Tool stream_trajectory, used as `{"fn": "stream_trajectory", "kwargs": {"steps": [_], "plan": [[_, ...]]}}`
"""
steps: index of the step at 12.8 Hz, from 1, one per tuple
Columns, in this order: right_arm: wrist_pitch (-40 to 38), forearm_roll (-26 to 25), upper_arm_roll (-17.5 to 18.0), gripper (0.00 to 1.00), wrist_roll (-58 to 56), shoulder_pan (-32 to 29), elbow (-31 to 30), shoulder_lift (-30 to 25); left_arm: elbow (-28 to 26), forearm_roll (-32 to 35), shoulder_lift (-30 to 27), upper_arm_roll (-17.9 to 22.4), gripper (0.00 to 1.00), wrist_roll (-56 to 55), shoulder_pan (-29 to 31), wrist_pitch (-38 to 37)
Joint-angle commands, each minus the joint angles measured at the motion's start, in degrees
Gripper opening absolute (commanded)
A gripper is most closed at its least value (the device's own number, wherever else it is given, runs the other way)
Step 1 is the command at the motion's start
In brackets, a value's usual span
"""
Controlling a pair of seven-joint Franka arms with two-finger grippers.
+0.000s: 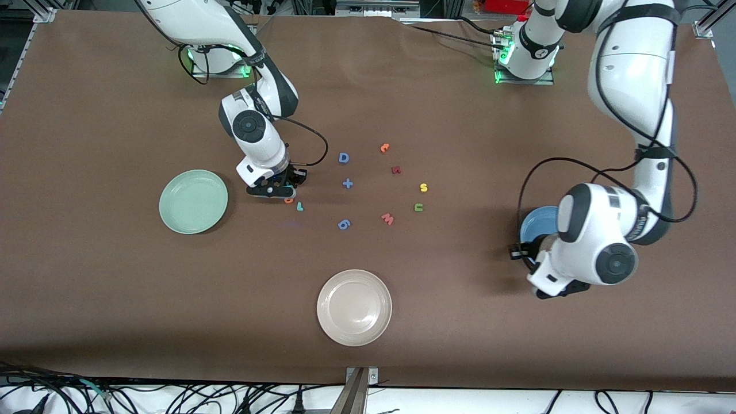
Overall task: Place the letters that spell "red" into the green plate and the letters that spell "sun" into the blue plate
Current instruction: 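Grasp the yellow u with the left gripper while the right gripper grasps teal, then release the letters onto the blue and green plates with both grippers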
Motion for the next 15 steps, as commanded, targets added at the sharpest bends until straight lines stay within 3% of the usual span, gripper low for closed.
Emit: {"fn": "stream_trajectory", "kwargs": {"steps": [1,2,3,4,5,9,15], "plan": [[0.6,-1.0,-0.2,0.09,1.0,0.3,0.0,0.2,-1.8,2.9,-0.4,-0.7,0.03,6.7,3.1,-0.8],[0.5,-1.0,-0.7,0.09,0.8,0.3,0.0,-0.6,-1.8,4.0,0.0,-0.7,0.03,9.1,3.7,-0.8],[-1.2,-1.0,-1.3,0.09,0.7,0.2,0.1,-2.1,-1.8,4.9,0.4,-0.7,0.11,10.5,4.0,-0.8],[-5.2,-0.9,-2.5,0.09,0.7,0.2,1.3,-4.0,-1.8,5.9,0.6,-0.7,0.48,10.9,4.2,-0.7],[-11.2,-0.9,-3.3,0.09,0.5,0.1,3.3,-5.5,-1.8,6.6,0.5,-0.7,0.99,10.9,4.0,-0.7],[-29.1,-0.9,-11.7,0.06,-5.0,0.1,11.6,-7.7,-2.7,6.4,0.0,-1.5,1.0,10.9,2.8,-0.9],[-31.3,-0.3,-28.8,0.02,-29.6,-0.2,8.1,-7.8,-2.4,6.4,0.0,-1.1,1.0,13.4,3.6,-0.8]]}}
